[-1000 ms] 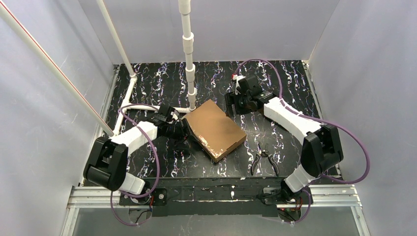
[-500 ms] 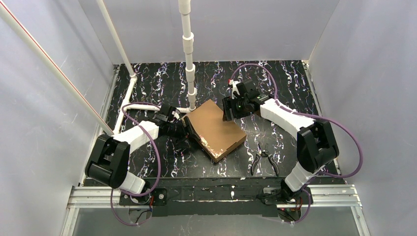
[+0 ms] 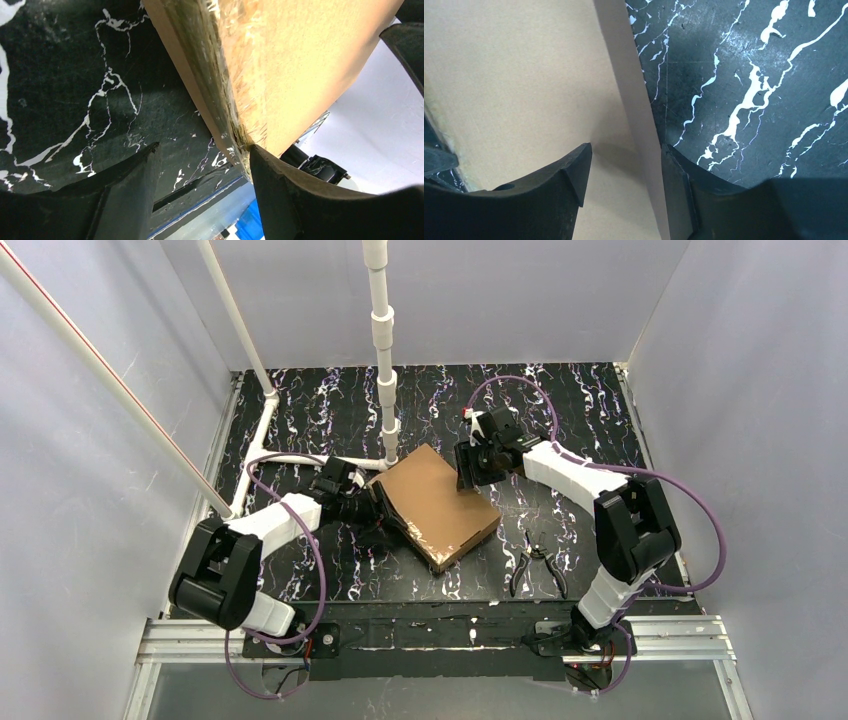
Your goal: Unpack the express box
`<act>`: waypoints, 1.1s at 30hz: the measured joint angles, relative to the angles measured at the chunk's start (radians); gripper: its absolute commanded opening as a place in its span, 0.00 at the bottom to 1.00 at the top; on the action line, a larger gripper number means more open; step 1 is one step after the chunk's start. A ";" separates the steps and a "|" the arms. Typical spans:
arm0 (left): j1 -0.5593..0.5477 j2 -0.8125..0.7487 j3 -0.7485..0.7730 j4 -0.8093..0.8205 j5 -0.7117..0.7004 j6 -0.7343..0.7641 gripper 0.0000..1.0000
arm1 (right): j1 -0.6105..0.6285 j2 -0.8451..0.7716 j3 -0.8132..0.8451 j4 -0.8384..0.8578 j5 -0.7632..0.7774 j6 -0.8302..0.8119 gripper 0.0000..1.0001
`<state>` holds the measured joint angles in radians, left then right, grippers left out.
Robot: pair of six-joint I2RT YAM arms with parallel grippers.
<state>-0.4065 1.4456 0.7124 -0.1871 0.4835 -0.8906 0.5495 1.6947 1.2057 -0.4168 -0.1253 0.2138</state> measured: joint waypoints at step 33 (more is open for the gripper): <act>-0.002 -0.069 -0.039 -0.099 -0.075 0.034 0.60 | 0.000 0.010 -0.024 0.027 0.018 0.037 0.54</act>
<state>-0.4080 1.3769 0.6735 -0.2859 0.4088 -0.8562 0.5499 1.7046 1.1816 -0.3901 -0.1070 0.2512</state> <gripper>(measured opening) 0.633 0.541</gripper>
